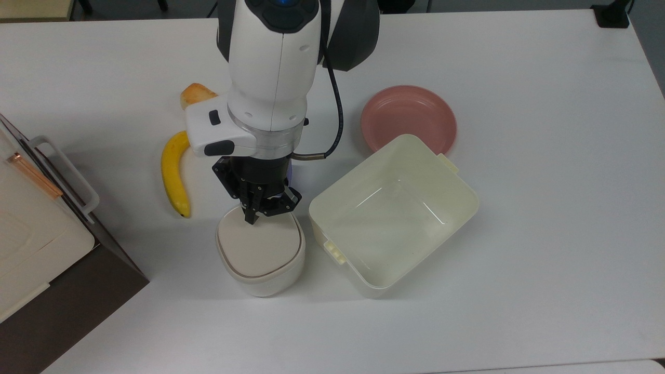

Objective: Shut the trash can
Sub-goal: 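Press the lid down until it sits flat on the can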

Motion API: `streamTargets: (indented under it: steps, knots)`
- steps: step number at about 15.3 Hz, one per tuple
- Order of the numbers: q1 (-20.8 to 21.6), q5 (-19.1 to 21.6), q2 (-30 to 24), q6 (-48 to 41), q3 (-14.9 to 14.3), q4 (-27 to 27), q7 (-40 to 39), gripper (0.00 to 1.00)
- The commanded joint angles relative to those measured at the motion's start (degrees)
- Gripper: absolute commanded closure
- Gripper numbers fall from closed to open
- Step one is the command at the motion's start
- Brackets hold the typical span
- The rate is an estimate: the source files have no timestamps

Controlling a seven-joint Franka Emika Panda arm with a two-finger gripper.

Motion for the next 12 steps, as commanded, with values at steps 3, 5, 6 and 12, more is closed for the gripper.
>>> streamTargets:
  steps: [3,5,6,12]
  knots:
    - [-0.4,-0.6,-1.9,-1.5,0.0,-5.0,-3.9,1.0]
    - [-0.7,-0.7,-1.9,-1.5,0.0,-5.2,-4.3,1.0]
    - [-0.7,-0.8,-1.9,-1.5,0.0,-5.4,-4.4,1.0]
    - [-1.1,-1.9,-1.8,-1.4,-0.2,-7.0,-5.2,1.0]
